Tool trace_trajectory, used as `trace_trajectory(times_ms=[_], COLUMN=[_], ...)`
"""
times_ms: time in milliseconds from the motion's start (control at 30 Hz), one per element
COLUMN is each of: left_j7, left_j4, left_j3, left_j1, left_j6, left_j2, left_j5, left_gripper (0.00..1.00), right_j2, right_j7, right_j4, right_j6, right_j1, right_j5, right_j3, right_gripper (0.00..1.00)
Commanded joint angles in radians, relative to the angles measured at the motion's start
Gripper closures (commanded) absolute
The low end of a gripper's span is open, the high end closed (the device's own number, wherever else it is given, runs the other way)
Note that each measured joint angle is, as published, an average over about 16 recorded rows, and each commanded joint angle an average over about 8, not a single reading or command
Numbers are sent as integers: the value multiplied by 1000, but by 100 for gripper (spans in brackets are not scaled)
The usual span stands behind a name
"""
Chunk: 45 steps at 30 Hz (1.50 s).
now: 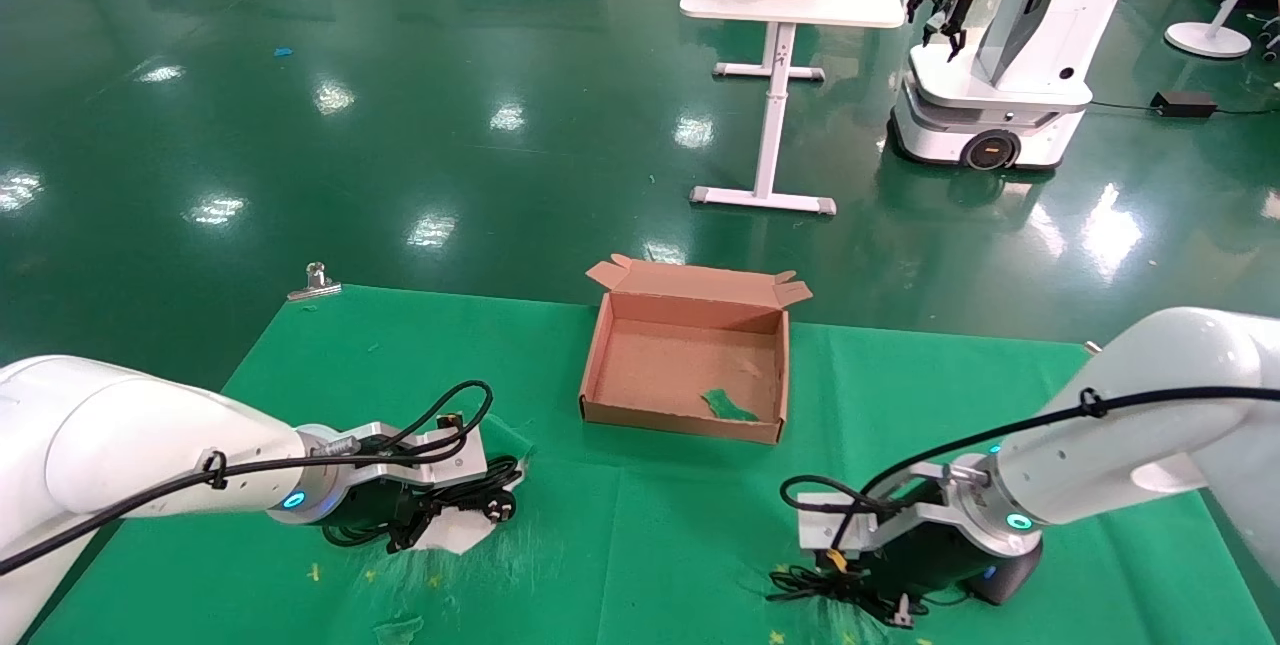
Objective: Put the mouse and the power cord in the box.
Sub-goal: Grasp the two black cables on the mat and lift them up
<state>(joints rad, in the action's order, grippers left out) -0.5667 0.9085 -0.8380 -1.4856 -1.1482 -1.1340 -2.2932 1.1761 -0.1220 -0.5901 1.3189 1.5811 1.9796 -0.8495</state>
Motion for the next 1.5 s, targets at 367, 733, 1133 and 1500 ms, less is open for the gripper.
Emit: trace_trajectory(times_ms=[367,733,1133,1500], left_j7=[0,0,100,71], left_j4=[0,0,64,126], left_j3=[0,0,68,136], left_j1=[0,0,-106,-208], left_j6=[0,0,-130,-157], left_j2=[0,0,130,39], left_j5=[0,0,154,295], left_gripper=[100,100,100,100], right_j2=[0,0,-101,-184], right_j7=[0,1,-69,-221], right_j4=[0,0,-178,-434], right_j6=[0,0,64,98], right_j1=[0,1,116,196], right_j5=[0,0,-4,77], right_j3=[0,0,34,43], right_gripper=[100,100,100,100])
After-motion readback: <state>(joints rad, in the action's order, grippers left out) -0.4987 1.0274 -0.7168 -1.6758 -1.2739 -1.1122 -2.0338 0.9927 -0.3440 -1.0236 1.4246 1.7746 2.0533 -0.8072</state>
